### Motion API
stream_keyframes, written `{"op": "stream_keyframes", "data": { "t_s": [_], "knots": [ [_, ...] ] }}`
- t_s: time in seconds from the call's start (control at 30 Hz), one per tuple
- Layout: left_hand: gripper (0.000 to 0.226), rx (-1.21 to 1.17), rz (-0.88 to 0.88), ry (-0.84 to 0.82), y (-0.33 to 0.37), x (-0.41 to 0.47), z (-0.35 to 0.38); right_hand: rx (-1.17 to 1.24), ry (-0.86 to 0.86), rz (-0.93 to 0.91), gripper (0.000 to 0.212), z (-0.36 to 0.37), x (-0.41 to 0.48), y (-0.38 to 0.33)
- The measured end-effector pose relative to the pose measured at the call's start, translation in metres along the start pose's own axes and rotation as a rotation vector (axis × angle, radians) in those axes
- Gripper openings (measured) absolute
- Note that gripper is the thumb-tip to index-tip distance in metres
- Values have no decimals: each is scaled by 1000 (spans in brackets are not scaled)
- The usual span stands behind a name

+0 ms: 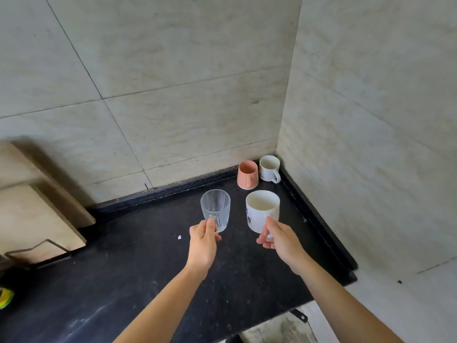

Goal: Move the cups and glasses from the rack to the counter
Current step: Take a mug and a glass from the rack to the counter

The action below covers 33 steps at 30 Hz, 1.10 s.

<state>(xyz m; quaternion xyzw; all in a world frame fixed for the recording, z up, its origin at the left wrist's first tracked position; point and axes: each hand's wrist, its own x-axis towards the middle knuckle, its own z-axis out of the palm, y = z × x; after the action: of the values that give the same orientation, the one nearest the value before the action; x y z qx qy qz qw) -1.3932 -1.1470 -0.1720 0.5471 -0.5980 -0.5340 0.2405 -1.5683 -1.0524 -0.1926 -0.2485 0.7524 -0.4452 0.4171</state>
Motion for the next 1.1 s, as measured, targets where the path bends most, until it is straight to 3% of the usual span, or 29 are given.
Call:
{"op": "stream_keyframes", "data": {
  "t_s": [0.23, 0.63, 1.1],
  "knots": [
    [38, -96, -106, 64, -19, 82, 20, -32, -53, 50, 54, 19, 90, -5],
    [40, -57, -227, 227, -71, 199, 66, 64, -134, 30, 49, 77, 234, 37],
    [37, 22, -153, 259, -70, 276, 94, 27, -283, 28, 41, 88, 316, 34]
  ]
}}
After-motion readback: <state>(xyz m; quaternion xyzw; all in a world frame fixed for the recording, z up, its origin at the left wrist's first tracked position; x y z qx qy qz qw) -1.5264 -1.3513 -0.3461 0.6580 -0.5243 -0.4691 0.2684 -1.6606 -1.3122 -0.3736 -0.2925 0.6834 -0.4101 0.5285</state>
